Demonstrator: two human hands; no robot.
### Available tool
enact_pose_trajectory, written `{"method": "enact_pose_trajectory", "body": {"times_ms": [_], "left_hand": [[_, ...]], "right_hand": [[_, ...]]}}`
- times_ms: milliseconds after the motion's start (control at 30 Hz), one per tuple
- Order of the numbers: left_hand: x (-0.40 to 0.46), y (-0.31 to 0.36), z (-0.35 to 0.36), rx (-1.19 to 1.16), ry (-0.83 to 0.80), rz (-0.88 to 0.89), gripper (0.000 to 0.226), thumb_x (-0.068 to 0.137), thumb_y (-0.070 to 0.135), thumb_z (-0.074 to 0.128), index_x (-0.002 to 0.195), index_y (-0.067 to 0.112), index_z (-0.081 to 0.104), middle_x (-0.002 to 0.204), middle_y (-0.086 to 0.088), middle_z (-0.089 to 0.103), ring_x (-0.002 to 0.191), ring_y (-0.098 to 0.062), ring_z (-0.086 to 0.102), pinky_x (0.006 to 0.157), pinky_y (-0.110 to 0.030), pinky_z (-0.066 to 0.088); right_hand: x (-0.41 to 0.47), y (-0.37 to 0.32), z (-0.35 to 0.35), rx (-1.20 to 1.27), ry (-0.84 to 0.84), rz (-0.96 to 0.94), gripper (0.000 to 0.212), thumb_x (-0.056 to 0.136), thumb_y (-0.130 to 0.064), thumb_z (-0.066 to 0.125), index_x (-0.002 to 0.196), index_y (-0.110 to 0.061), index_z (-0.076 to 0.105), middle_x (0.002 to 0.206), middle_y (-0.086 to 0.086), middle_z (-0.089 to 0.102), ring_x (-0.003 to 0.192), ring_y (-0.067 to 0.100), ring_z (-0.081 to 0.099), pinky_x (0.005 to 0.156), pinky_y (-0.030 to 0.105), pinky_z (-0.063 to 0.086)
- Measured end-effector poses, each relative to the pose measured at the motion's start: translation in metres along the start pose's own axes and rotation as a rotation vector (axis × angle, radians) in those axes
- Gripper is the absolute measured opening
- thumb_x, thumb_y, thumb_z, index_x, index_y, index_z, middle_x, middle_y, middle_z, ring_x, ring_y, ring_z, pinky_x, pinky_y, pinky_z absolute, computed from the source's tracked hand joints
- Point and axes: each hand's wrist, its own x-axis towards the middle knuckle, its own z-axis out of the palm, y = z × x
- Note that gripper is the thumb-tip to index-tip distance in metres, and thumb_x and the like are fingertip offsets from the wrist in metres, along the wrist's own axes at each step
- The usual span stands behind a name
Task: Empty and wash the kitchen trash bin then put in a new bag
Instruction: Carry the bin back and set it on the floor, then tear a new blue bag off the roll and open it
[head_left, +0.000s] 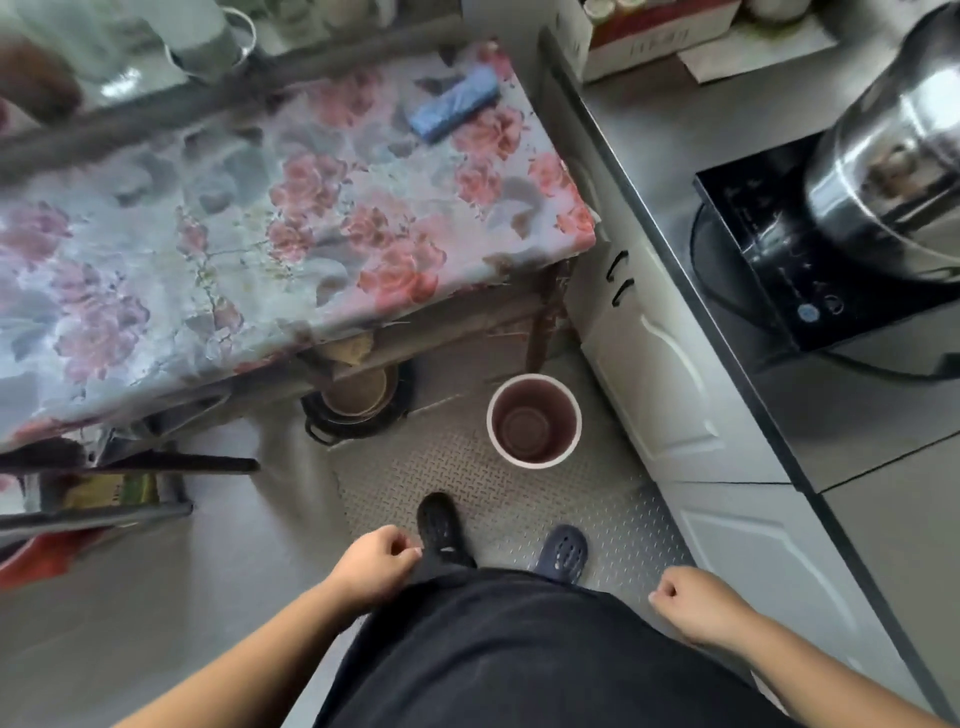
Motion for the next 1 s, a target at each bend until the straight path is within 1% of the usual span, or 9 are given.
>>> {"method": "enact_pose_trajectory", "body": {"times_ms": [167, 333, 533, 633, 700, 767, 800, 867, 1000], "left_hand": [[0.008, -0.034, -0.06, 0.181, -0.071, 0.05, 0.017, 0.096, 0.026, 0.057, 0.09, 0.011, 0.061, 0.086, -0.002, 0.065, 0.078, -0.021, 0.059, 0.079, -0.035, 0.054], [0.028, -0.052, -0.106, 0.196, -0.083, -0.003, 0.017, 0.095, 0.022, 0.056, 0.079, 0.015, 0.055, 0.078, -0.005, 0.067, 0.063, -0.02, 0.059, 0.058, -0.027, 0.048], [0.051, -0.007, -0.124, 0.18, -0.041, 0.011, 0.017, 0.092, 0.021, 0.055, 0.076, 0.014, 0.055, 0.079, -0.007, 0.07, 0.058, -0.018, 0.062, 0.051, -0.024, 0.05], [0.056, 0.027, -0.118, 0.227, -0.037, 0.067, 0.024, 0.091, 0.022, 0.057, 0.069, 0.021, 0.049, 0.075, 0.003, 0.062, 0.073, -0.018, 0.061, 0.064, -0.025, 0.048], [0.055, 0.047, -0.111, 0.313, -0.068, 0.092, 0.029, 0.092, 0.031, 0.059, 0.065, 0.026, 0.048, 0.074, 0.01, 0.058, 0.089, -0.016, 0.064, 0.078, -0.024, 0.047], [0.053, 0.064, -0.105, 0.354, -0.091, 0.14, 0.021, 0.092, 0.04, 0.058, 0.076, 0.027, 0.064, 0.089, 0.01, 0.069, 0.106, -0.013, 0.067, 0.089, -0.021, 0.046], [0.054, 0.07, -0.102, 0.361, -0.081, 0.157, 0.022, 0.092, 0.041, 0.057, 0.091, 0.025, 0.072, 0.103, 0.008, 0.074, 0.111, -0.012, 0.066, 0.091, -0.022, 0.047], [0.058, 0.08, -0.105, 0.417, -0.053, 0.157, 0.03, 0.093, 0.038, 0.054, 0.11, 0.02, 0.072, 0.12, 0.004, 0.073, 0.115, -0.015, 0.065, 0.093, -0.025, 0.048], [0.069, 0.09, -0.117, 0.41, -0.02, 0.14, 0.024, 0.094, 0.036, 0.054, 0.073, 0.026, 0.055, 0.094, 0.008, 0.066, 0.107, -0.017, 0.065, 0.075, -0.026, 0.04]], "right_hand": [[-0.008, -0.091, -0.034, 0.224, 0.104, -0.048, 0.03, 0.097, -0.032, 0.053, 0.07, -0.017, 0.05, 0.069, -0.003, 0.058, 0.057, 0.012, 0.049, 0.057, 0.028, 0.039], [-0.022, -0.165, -0.055, 0.355, 0.153, -0.135, 0.026, 0.095, -0.032, 0.055, 0.085, -0.01, 0.064, 0.079, 0.001, 0.07, 0.067, 0.013, 0.058, 0.063, 0.028, 0.044], [-0.022, -0.163, -0.051, 0.37, 0.119, -0.134, 0.022, 0.091, -0.032, 0.06, 0.075, -0.016, 0.059, 0.072, -0.001, 0.067, 0.063, 0.004, 0.056, 0.064, 0.022, 0.044], [-0.006, -0.137, -0.062, 0.29, 0.032, -0.088, 0.036, 0.092, -0.033, 0.057, 0.065, -0.009, 0.054, 0.072, -0.003, 0.063, 0.058, -0.006, 0.053, 0.07, 0.01, 0.04], [0.007, -0.122, -0.075, 0.224, -0.014, -0.042, 0.047, 0.095, -0.037, 0.053, 0.061, -0.006, 0.049, 0.114, 0.016, 0.069, 0.079, -0.004, 0.063, 0.074, 0.008, 0.034], [0.02, -0.11, -0.091, 0.154, 0.031, -0.066, 0.045, 0.095, -0.042, 0.053, 0.057, -0.022, 0.04, 0.142, 0.019, 0.054, 0.129, 0.019, 0.053, 0.077, 0.009, 0.029], [0.026, -0.106, -0.098, 0.118, 0.057, -0.043, 0.04, 0.094, -0.043, 0.054, 0.06, -0.028, 0.04, 0.137, 0.018, 0.058, 0.135, 0.02, 0.047, 0.08, 0.008, 0.028], [0.036, -0.103, -0.11, 0.093, 0.093, -0.008, 0.036, 0.091, -0.041, 0.057, 0.063, -0.025, 0.041, 0.094, 0.005, 0.067, 0.113, 0.017, 0.061, 0.073, 0.011, 0.034], [0.049, -0.131, -0.146, 0.11, 0.079, -0.039, 0.033, 0.094, -0.036, 0.054, 0.067, -0.022, 0.043, 0.07, -0.005, 0.053, 0.071, 0.016, 0.054, 0.057, 0.029, 0.034]]}}
